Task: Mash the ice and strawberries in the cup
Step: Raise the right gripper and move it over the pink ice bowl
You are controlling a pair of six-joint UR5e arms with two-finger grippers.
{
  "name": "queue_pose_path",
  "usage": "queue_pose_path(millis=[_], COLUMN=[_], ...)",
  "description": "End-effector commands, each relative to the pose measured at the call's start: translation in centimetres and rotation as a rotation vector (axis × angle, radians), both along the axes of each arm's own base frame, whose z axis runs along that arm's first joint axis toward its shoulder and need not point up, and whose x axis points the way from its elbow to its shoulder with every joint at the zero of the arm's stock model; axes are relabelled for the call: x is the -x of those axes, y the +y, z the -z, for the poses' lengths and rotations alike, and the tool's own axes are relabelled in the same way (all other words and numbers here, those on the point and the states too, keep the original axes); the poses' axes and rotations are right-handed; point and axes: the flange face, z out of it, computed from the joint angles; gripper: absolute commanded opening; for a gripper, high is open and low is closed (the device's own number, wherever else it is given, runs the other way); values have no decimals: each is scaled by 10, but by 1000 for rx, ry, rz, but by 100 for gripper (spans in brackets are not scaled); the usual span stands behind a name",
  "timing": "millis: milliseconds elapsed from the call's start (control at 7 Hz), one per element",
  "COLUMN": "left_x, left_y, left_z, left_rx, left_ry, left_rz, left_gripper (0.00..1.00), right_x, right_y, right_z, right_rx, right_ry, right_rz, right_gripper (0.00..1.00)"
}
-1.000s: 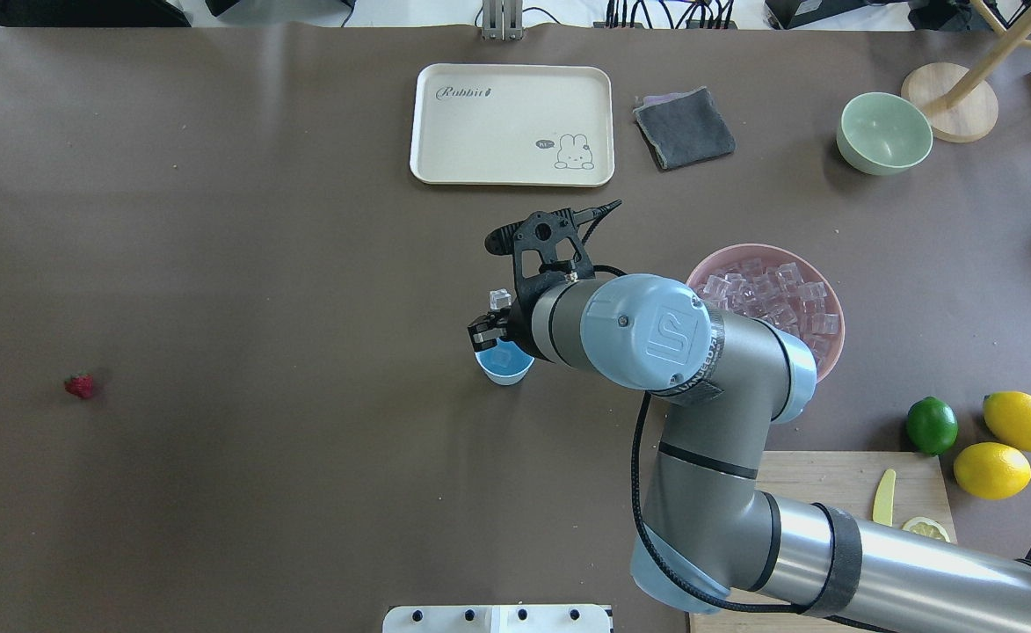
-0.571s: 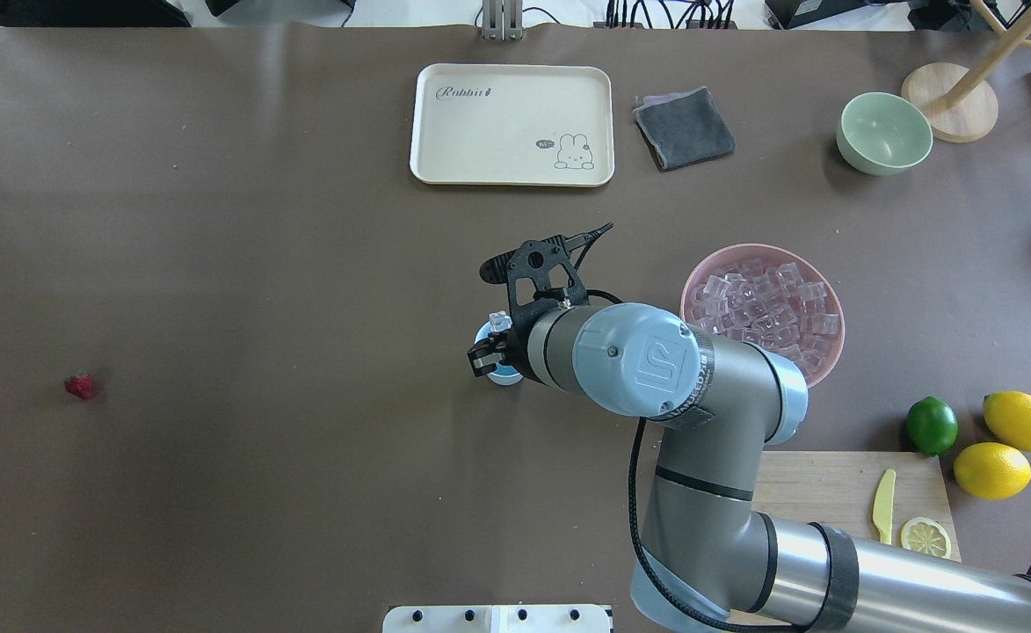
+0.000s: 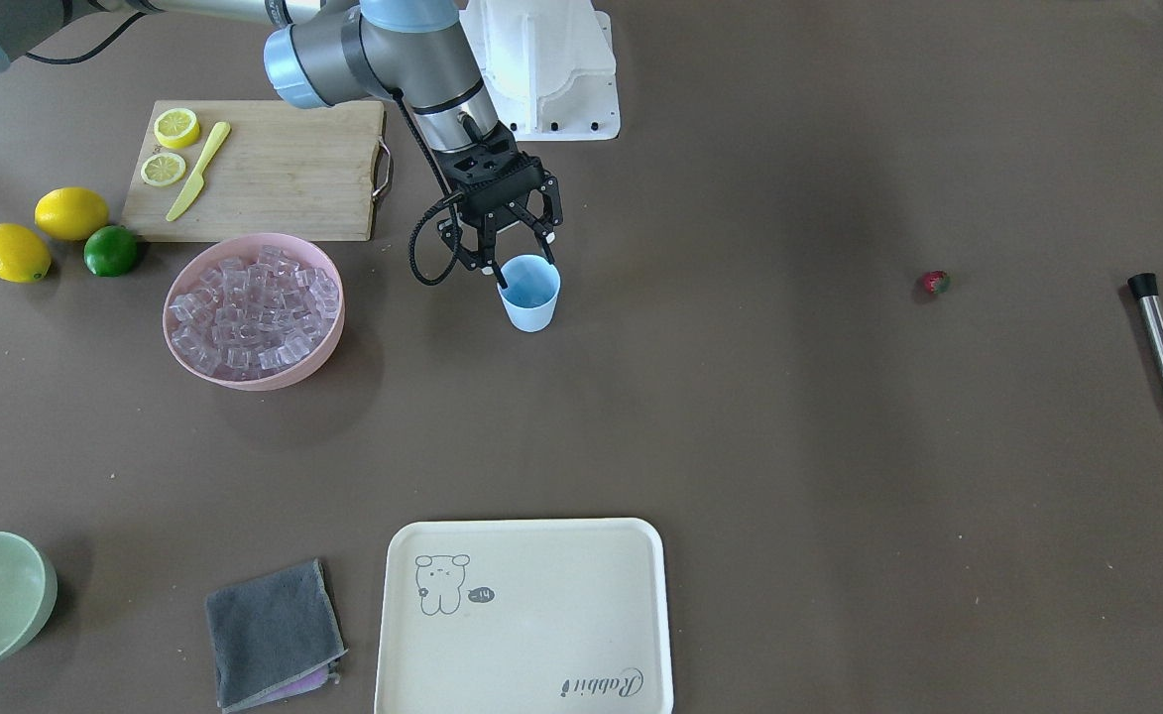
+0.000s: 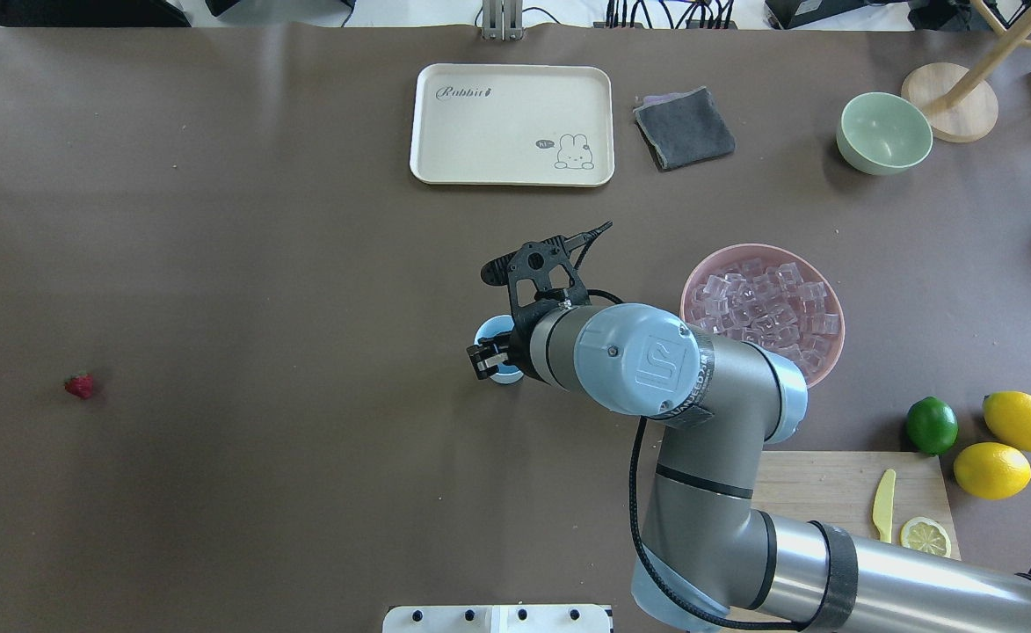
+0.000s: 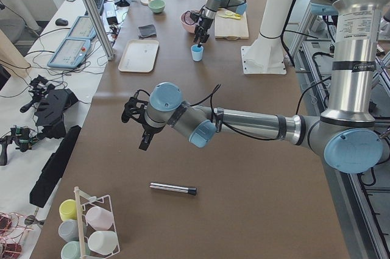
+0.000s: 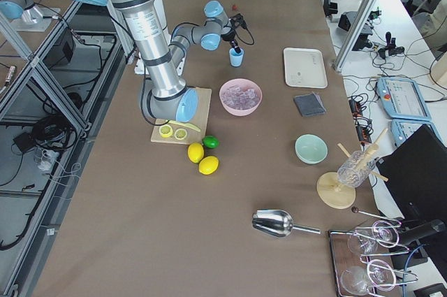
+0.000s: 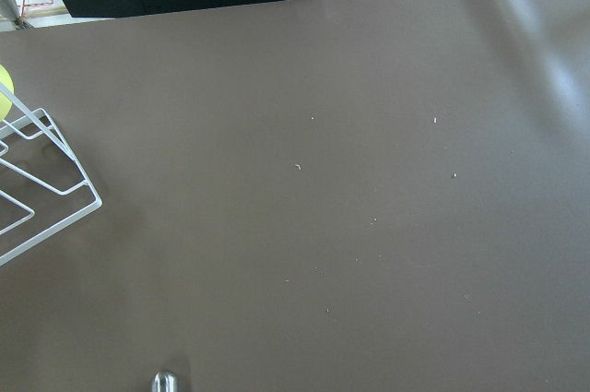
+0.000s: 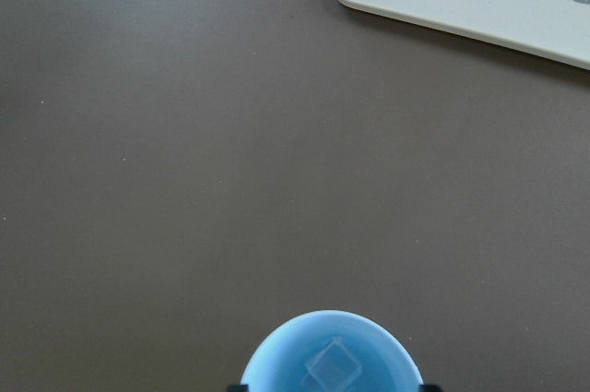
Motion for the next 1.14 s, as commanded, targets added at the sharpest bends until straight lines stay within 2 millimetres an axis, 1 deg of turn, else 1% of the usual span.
queue_pose_path(millis=[0, 143, 286, 429, 571, 714, 857, 1000], left_x=[0, 1, 1, 3, 6, 7, 8, 10], left_y=[1, 2, 2, 3, 9, 9, 9, 8], left_z=[0, -1, 1, 5, 2, 4, 7, 7], left_rx=[-5, -29, -34, -44, -64, -80, -87, -109], left_ry=[-3, -3, -2, -3, -5, -6, -7, -30], left_rz=[1, 2, 3, 8, 15, 17, 20, 39], left_gripper=[98, 98, 98, 98, 98, 98, 98, 98], right_x=[-22, -46, -91, -131, -160, -184, -207, -230], right_y=[-19, -45, -78, -101, -120, -128, -129, -137], right_z=[10, 11, 16, 9, -3, -21, -52, -71], right_rx=[5, 32, 73, 92, 101, 100, 100, 132], right_ry=[-31, -49, -89, -102, -97, -132, -164, -162], right_rz=[-17, -6, 31, 25, -16, -16, -17, 2], right_gripper=[100, 100, 100, 100, 100, 100, 100, 100])
